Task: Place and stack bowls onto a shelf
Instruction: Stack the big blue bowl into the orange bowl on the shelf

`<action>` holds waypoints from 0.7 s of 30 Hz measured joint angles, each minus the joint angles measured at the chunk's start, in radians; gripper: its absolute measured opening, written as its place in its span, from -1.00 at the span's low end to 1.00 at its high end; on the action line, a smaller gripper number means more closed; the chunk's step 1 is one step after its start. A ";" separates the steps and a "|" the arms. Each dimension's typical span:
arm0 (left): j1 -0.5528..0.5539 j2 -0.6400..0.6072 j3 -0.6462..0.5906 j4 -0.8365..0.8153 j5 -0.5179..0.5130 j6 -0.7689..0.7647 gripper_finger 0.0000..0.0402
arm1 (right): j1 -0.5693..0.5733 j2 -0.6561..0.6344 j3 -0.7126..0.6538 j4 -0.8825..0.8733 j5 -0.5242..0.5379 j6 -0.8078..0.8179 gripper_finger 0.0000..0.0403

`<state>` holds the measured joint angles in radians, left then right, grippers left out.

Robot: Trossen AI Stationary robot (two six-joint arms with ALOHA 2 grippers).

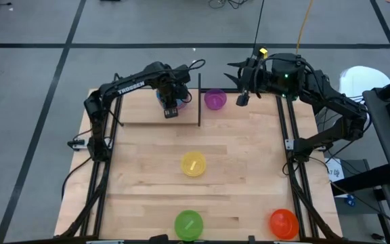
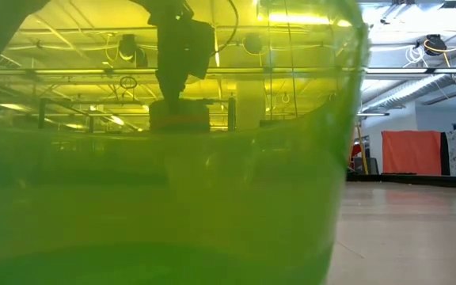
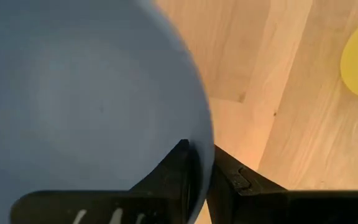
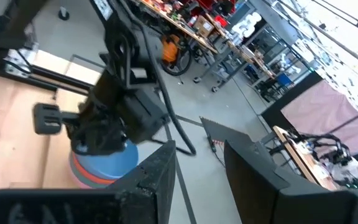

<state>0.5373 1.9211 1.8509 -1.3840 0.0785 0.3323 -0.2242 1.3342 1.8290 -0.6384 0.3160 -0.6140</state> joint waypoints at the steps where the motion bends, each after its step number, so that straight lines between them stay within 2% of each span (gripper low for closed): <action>1: 0.000 -0.004 0.010 -0.002 -0.001 -0.007 -0.78 | -0.006 0.000 0.000 0.000 0.000 0.000 -0.35; 15: 0.000 -0.007 0.382 -0.090 -0.010 -0.054 -0.76 | -0.072 0.000 0.000 -0.001 -0.003 0.023 -0.35; 21: 0.000 -0.007 0.417 -0.118 -0.010 -0.067 -0.77 | -0.072 0.000 0.000 -0.001 -0.003 0.026 -0.35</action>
<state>0.5369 1.9137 2.2679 -1.5015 0.0681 0.2656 -0.2958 1.3342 1.8290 -0.6395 0.3126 -0.5884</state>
